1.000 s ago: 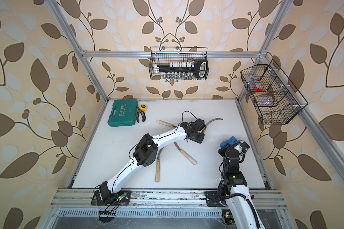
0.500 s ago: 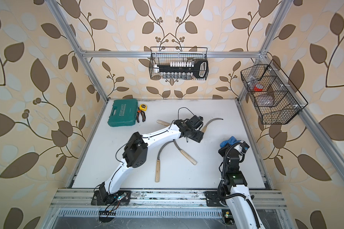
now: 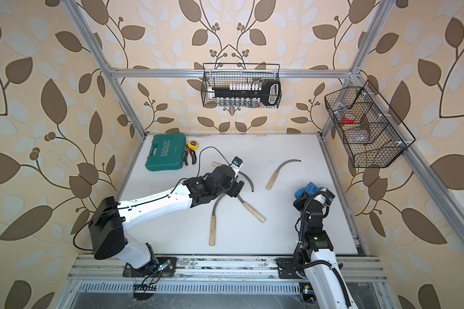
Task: Wipe small sickles with rags
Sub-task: Pick up the small sickle from the center of the board.
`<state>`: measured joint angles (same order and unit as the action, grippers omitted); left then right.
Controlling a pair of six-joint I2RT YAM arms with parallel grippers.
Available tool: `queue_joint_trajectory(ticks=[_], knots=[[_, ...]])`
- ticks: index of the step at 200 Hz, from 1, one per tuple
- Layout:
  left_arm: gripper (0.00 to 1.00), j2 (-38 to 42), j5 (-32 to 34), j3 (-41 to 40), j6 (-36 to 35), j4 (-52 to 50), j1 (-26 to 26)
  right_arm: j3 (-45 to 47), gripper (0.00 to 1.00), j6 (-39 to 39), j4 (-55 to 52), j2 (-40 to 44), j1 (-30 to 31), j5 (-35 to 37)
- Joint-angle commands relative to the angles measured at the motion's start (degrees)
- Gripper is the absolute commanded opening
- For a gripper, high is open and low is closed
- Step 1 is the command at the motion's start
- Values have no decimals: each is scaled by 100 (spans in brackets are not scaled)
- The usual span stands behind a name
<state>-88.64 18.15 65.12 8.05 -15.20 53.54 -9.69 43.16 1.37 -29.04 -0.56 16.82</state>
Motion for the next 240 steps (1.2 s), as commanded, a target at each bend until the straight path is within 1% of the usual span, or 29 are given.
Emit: queue_joint_trajectory(ticks=[1, 14, 35, 43, 56, 64, 67, 80, 96, 98, 106, 110, 115, 125, 136, 146, 158, 168, 176, 193, 217, 240], knots=[[99, 837, 113, -774, 1328, -443, -36, 78, 0, -114, 214, 14, -31, -97], [99, 1368, 123, -1312, 2127, -568, -36, 82, 0, -122, 225, 3, -26, -109], [99, 2282, -492, -2067, 3072, -607, -16, 75, 0, -123, 241, -14, -24, -131], [99, 2588, -640, -2288, 3691, -777, -6, 73, 0, -123, 242, -21, -24, -126], [99, 2996, -474, -2514, 4783, -1321, -1, 67, 0, -123, 242, -29, -27, -135], [99, 3256, -265, -2572, 5187, -1672, -4, 71, 0, -129, 250, -29, -23, -140], [99, 3369, -197, -2578, 5205, -1738, -2, 70, 0, -132, 250, -25, -24, -147], [99, 3941, -196, -2735, 4586, -1579, -1, 73, 0, -141, 259, -47, -27, -166], [99, 4663, -6, -3258, 4862, -1409, -2, 56, 0, -141, 259, -76, -25, -163], [99, 4751, -56, -3365, 4843, -1282, -1, 53, 0, -141, 259, -80, -24, -162], [99, 5082, -372, -3772, 4372, -667, -1, 42, 0, -132, 255, -98, -25, -154], [99, 5209, -487, -3917, 4307, -519, -1, 45, 0, -132, 252, -114, -28, -145], [99, 5366, -515, -4001, 4351, -546, -2, 37, 0, -132, 250, -119, -24, -145], [99, 5517, -418, -4005, 4530, -922, -6, 23, 0, -132, 250, -137, -28, -148], [99, 5476, -228, -3820, 4753, -1607, -1, 23, 0, -132, 258, -159, -24, -153], [99, 5277, -126, -3635, 5011, -2160, -1, 9, 1, -124, 237, -179, -24, -161], [99, 4926, -273, -3487, 5111, -2428, -1, -12, 2, -115, 207, -191, -30, -155], [98, 4533, -513, -3463, 5177, -2367, 15, -15, 2, -97, 196, -231, -26, -186], [94, 4173, -691, -3484, 5220, -2201, 56, -39, 1, -97, 197, -279, -23, -231], [87, 3314, -770, -3500, 5531, -1838, 371, -83, 1, -73, 172, -382, -26, -205], [85, 2314, -481, -3299, 6062, -1573, 1070, -138, 0, -123, 244, -564, -24, -299], [84, 1815, -164, -3014, 6427, -1557, 1546, -191, 0, -141, 276, -723, -24, -324]])
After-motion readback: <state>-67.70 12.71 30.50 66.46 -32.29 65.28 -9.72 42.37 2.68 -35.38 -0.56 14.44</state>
